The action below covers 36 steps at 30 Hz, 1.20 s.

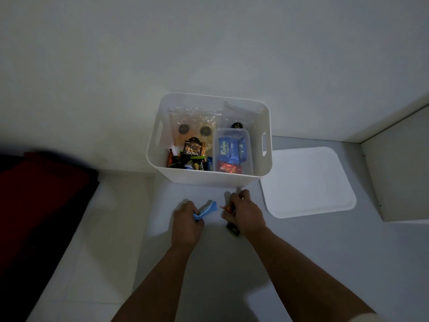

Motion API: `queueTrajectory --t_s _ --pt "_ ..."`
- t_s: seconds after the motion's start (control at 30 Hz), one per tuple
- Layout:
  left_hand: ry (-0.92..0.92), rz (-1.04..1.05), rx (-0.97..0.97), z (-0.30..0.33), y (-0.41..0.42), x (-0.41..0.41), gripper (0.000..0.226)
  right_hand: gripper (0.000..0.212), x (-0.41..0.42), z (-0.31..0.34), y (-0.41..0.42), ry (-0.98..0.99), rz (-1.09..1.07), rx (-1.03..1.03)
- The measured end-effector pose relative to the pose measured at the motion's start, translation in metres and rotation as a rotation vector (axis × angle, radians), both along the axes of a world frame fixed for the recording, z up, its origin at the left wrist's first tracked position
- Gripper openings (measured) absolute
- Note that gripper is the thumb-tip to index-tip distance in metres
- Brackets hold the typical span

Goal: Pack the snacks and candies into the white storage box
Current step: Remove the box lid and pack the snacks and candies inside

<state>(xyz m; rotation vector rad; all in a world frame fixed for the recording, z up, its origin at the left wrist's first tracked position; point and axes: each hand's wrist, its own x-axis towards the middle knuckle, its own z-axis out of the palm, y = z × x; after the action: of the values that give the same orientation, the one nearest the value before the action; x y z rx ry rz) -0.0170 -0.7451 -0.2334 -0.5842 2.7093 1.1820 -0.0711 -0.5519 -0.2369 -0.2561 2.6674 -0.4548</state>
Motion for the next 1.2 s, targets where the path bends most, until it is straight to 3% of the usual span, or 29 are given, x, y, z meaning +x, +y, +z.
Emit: queueTrajectory --t_s 0.1,0.23,0.43,0.6,0.83,1.03,1.1,1.2 --pt "-0.07 0.0 0.044 0.001 -0.002 -0.004 0.033 0.064 0.002 0.004 0.005 -0.069 -0.009 -0.029" --pt "-0.2 0.009 0.141 0.018 0.001 -0.005 0.044 0.051 0.015 0.019 0.014 -0.117 -0.07 -0.11" --pt "-0.363 -0.155 0.297 0.085 0.004 -0.025 0.036 0.032 0.009 0.074 0.018 -0.002 0.001 -0.275" --pt "-0.254 -0.15 0.45 0.163 -0.005 -0.063 0.026 0.024 -0.01 0.123 0.004 0.172 -0.026 -0.562" --pt "-0.032 -0.128 0.254 0.23 -0.031 -0.124 0.029 0.024 -0.052 0.179 -0.038 0.234 -0.133 -0.721" --pt "-0.009 -0.025 0.087 0.226 -0.035 -0.148 0.026 0.028 -0.103 0.202 -0.068 0.178 -0.186 -0.519" --pt "-0.015 0.007 0.057 0.22 -0.036 -0.15 0.029 0.038 -0.112 0.206 -0.076 0.108 -0.164 -0.482" --pt "-0.037 0.05 0.076 0.212 -0.037 -0.15 0.045 0.067 -0.117 0.215 -0.08 -0.203 -0.169 -0.613"
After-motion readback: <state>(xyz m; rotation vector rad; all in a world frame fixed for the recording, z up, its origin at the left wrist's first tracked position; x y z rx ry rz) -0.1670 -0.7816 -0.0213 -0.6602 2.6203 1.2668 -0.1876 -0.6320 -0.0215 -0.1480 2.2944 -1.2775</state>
